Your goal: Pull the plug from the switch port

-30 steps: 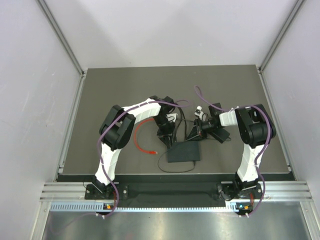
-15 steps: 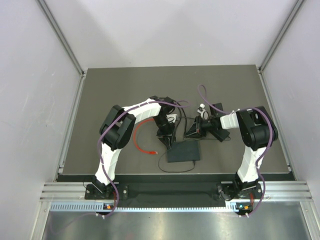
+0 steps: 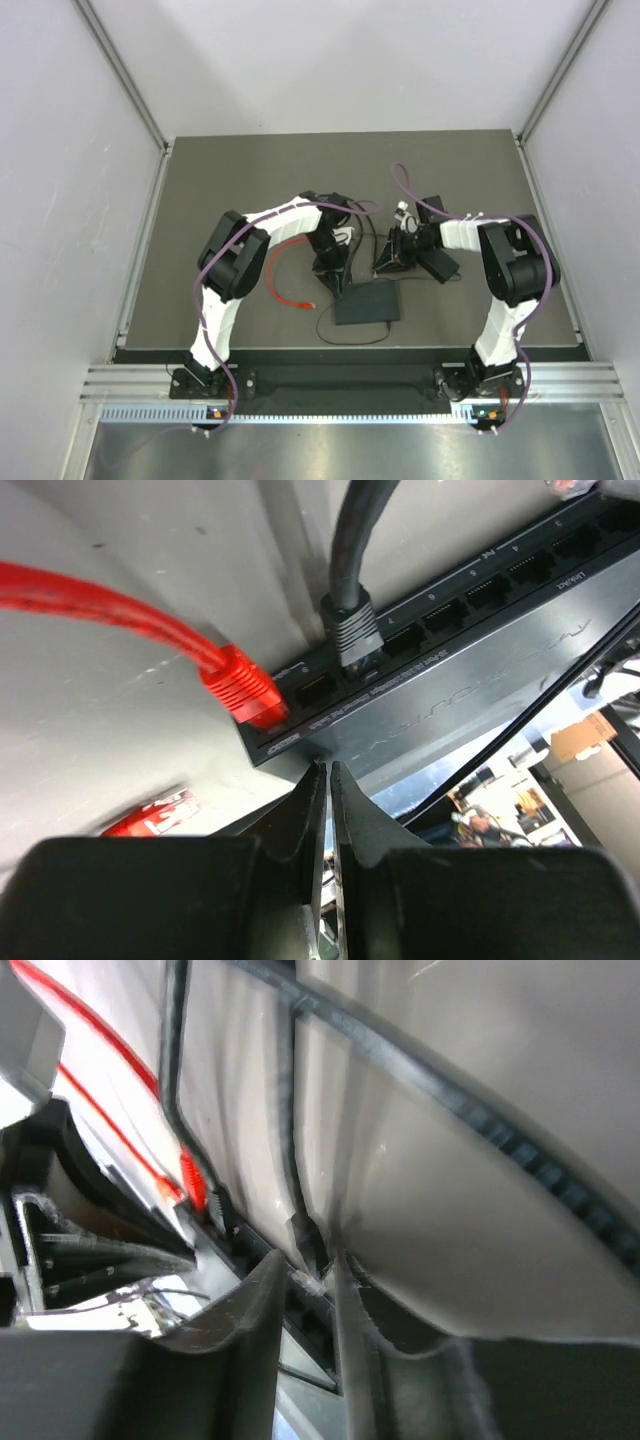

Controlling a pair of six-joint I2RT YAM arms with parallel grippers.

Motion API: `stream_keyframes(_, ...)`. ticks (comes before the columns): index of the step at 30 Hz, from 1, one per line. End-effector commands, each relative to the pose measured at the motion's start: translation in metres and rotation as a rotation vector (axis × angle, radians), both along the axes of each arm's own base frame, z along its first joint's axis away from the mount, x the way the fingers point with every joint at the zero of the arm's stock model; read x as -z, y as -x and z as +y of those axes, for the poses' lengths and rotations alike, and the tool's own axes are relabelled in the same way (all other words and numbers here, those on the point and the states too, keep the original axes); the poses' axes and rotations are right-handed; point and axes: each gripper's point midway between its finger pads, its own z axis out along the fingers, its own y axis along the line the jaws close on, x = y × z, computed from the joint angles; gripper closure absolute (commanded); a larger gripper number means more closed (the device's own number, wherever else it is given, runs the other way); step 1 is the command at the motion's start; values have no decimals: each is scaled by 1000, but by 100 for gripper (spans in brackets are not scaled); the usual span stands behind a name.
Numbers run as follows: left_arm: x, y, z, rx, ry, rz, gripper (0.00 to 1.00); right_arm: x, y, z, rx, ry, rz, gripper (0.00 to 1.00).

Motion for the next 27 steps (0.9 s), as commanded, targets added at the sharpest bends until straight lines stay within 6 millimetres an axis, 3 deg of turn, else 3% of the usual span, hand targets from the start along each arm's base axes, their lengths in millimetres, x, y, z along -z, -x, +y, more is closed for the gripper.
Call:
stream_keyframes(1, -5, -21, 11, 3, -49, -134, 88, -1, 8, -12, -31, 128, -37, 71)
stream_keyframes(3, -11, -24, 13, -1, -48, -156, 88, -9, 8, -12, -34, 132, -40, 62)
stream_keyframes(7, -21, -34, 16, -14, -29, -189, 87, -43, -4, -9, -34, 121, -95, 57)
stream_keyframes(8, -24, -37, 18, -17, -28, -207, 88, -58, -16, -6, -36, 116, -134, 57)
stream_keyframes(10, -26, -42, 22, -35, -24, -217, 87, -63, -23, -12, -46, 174, -139, 59)
stream_keyframes(11, -31, -43, 23, -44, -17, -229, 88, -79, -43, -11, -36, 190, -195, 59)
stream_keyframes(13, -34, -48, 24, -74, -10, -252, 88, -74, -65, -23, 2, 304, -223, 61)
stream_keyframes(14, -37, -47, 27, -84, -5, -260, 88, -85, -86, -29, 37, 352, -268, 62)
stream_keyframes(16, -41, -49, 30, -96, 2, -276, 88, -78, -106, -31, 58, 411, -265, 66)
stream_keyframes(17, -45, -49, 32, -96, 4, -290, 88, -93, -123, -29, 76, 426, -300, 68)
stream_keyframes(19, -47, -52, 40, -95, -25, -312, 88, -80, -140, -30, 97, 502, -293, 73)
stream_keyframes(20, -51, -53, 42, -98, -26, -323, 88, -90, -153, -30, 115, 538, -321, 73)
stream_keyframes(22, -53, -55, 46, -101, -41, -340, 88, -78, -160, -19, 79, 579, -324, 68)
stream_keyframes(23, -56, -56, 49, -105, -42, -353, 88, -86, -169, -11, 78, 590, -363, 68)
stream_keyframes(27, -61, -57, 58, -116, -71, -378, 88, -79, -175, 4, 48, 712, -410, 67)
